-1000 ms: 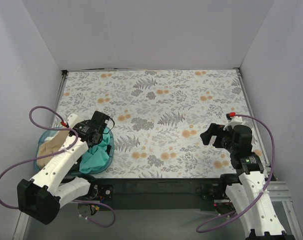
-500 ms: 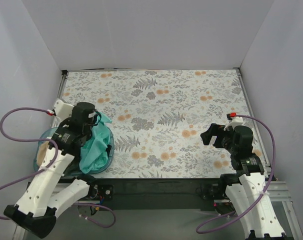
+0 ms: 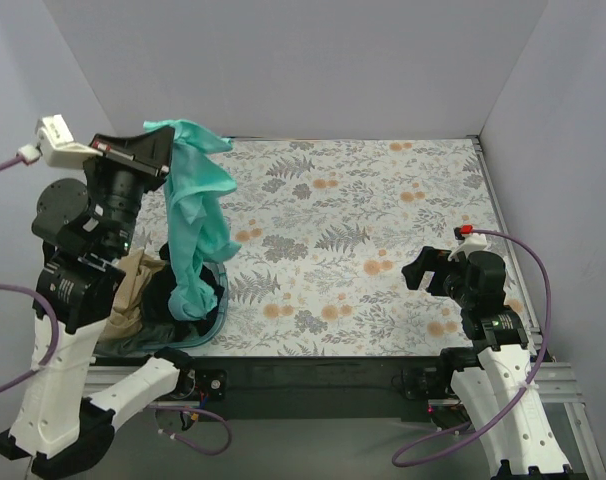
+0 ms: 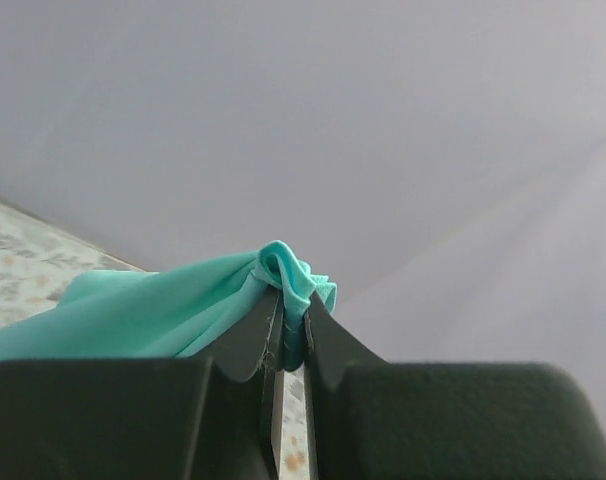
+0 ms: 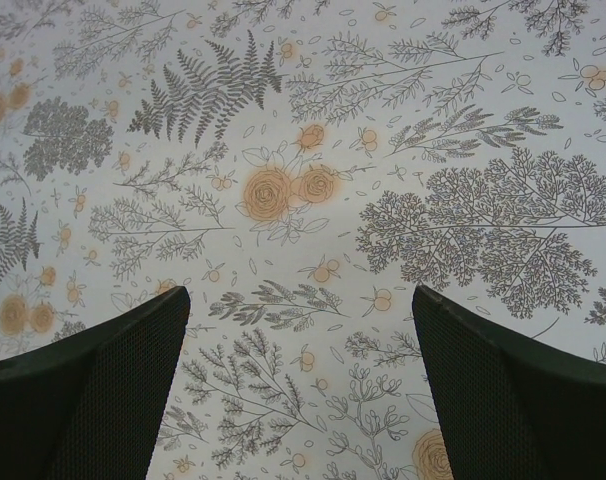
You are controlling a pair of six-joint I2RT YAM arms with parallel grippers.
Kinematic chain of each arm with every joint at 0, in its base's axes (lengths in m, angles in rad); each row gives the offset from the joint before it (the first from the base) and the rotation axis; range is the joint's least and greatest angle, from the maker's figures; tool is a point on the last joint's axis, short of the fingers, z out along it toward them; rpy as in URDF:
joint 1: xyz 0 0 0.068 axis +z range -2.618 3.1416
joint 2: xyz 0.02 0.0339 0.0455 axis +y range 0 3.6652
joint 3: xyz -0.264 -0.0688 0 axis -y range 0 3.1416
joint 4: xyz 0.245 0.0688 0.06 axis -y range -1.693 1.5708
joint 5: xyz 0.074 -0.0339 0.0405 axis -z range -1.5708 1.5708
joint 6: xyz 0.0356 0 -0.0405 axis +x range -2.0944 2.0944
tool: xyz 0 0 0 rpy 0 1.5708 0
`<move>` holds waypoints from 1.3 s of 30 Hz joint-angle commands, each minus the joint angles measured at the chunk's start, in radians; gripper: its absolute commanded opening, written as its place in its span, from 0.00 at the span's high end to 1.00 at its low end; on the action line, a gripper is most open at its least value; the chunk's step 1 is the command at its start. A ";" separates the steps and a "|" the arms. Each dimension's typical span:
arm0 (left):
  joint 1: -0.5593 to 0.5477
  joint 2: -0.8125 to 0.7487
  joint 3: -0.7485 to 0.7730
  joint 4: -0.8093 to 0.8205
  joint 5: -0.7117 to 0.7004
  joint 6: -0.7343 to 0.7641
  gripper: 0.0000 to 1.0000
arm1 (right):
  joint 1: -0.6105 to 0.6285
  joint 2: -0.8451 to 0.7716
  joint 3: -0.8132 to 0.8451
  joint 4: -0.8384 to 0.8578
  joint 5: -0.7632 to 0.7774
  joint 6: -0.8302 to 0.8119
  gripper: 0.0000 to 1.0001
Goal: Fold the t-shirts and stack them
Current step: Grab the tshirt from the pile, then move the tshirt to the center of the board
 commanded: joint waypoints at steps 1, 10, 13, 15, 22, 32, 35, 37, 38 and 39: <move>0.000 0.128 0.161 0.114 0.328 0.101 1.00 | -0.002 -0.003 0.004 0.016 0.009 0.005 0.02; 0.001 0.452 0.440 0.313 0.901 -0.022 1.00 | -0.002 0.000 0.002 0.016 0.035 0.010 0.02; -0.008 0.531 0.460 0.360 0.978 -0.083 1.00 | -0.002 0.002 0.005 0.015 0.049 0.010 0.02; -0.043 0.555 0.451 0.402 1.035 -0.086 1.00 | -0.002 -0.001 0.004 0.016 0.057 0.011 0.02; -0.084 0.395 -0.051 0.517 0.967 -0.010 1.00 | -0.002 -0.001 0.004 0.013 0.077 0.017 0.02; -0.078 0.071 -0.905 0.512 0.548 -0.068 1.00 | -0.002 0.090 0.019 0.024 -0.009 -0.004 0.03; -0.078 0.031 -0.952 0.417 0.451 -0.056 1.00 | -0.001 0.166 0.022 0.058 -0.050 -0.003 0.04; -0.078 0.003 -0.958 0.349 0.391 -0.063 1.00 | 0.016 0.207 0.015 0.094 -0.050 0.004 0.04; -0.078 -0.008 -0.969 0.300 0.365 -0.068 1.00 | 0.024 0.253 0.012 0.105 -0.031 0.008 0.04; -0.078 -0.014 -0.975 0.277 0.327 -0.080 1.00 | 0.031 0.274 0.010 0.117 -0.014 0.016 0.05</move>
